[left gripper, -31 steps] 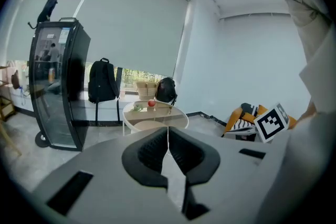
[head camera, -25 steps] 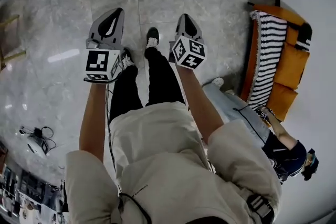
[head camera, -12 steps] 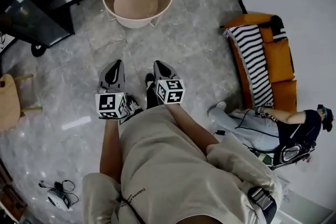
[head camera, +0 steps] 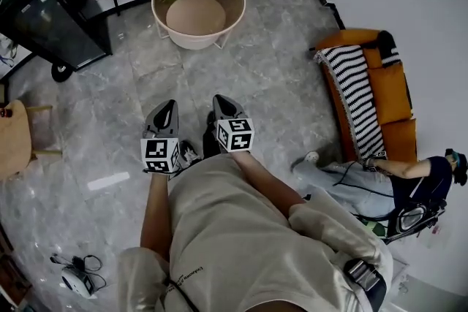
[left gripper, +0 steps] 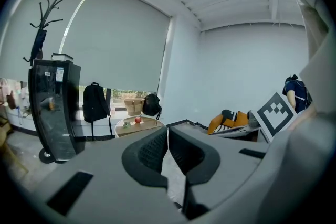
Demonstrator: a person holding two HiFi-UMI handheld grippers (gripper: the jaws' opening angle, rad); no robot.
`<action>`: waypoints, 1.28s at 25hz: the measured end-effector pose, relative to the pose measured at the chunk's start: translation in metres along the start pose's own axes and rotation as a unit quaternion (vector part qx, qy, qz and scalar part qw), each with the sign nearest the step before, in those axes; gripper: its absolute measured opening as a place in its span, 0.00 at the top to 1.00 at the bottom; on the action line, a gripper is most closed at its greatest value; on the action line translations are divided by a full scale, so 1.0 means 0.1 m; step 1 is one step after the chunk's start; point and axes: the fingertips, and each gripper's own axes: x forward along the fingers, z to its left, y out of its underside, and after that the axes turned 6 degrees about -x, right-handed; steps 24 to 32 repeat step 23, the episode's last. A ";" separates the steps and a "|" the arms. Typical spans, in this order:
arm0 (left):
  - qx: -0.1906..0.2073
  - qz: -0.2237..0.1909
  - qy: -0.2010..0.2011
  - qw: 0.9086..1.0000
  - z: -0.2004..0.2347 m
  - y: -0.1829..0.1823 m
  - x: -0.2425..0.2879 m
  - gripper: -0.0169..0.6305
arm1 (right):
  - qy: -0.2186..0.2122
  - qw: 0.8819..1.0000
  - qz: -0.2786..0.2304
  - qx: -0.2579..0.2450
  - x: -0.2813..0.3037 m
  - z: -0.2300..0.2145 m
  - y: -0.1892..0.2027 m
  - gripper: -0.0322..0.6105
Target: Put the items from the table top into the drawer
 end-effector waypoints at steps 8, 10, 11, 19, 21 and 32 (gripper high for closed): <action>-0.011 -0.001 -0.007 1.000 0.08 0.01 -0.08 0.94 | 0.007 1.000 -0.001 -0.005 -0.07 0.05 -0.02 0.90; -0.011 0.000 -0.010 1.000 0.08 0.01 -0.10 0.94 | 0.008 1.000 -0.003 -0.006 -0.09 0.04 -0.03 0.89; -0.010 -0.001 -0.012 1.000 0.08 0.01 -0.12 0.94 | 0.008 1.000 -0.005 -0.006 -0.10 0.04 -0.03 0.89; 0.030 -0.025 -0.050 0.998 0.14 -0.13 -0.15 0.94 | 0.006 1.000 -0.014 -0.011 -0.05 0.08 -0.13 0.89; 0.027 -0.028 -0.044 0.998 0.13 -0.16 -0.13 0.94 | 0.008 1.000 -0.012 -0.008 -0.03 0.07 -0.15 0.89; 0.025 -0.019 -0.036 0.999 0.12 -0.15 -0.12 0.94 | 0.009 1.000 -0.010 -0.004 -0.01 0.05 -0.15 0.89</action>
